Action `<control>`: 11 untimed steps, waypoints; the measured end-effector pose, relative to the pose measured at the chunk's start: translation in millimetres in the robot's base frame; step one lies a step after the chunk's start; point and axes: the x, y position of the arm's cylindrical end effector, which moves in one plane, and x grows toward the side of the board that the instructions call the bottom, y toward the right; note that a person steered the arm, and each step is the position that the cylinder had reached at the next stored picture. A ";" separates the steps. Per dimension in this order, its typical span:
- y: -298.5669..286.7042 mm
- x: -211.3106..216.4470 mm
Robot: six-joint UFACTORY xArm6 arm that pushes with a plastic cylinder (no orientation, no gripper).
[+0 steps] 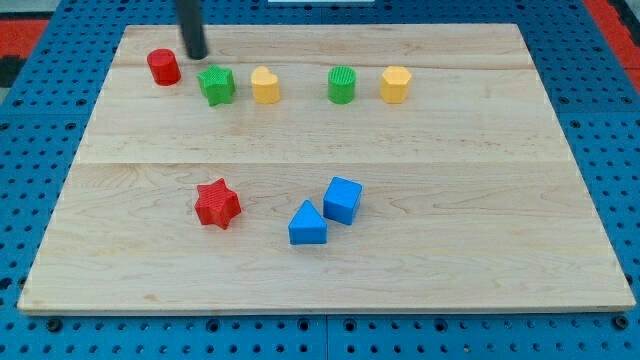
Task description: Place the red circle diagonally to the top left of the red star
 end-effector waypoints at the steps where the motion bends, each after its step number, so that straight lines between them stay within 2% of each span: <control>1: -33.0 41.9; 3: -86.6 -12.3; 5: -89.2 69.6; 6: -48.2 103.4; 8: -46.2 67.2; 9: -24.2 76.4; 11: 32.5 141.4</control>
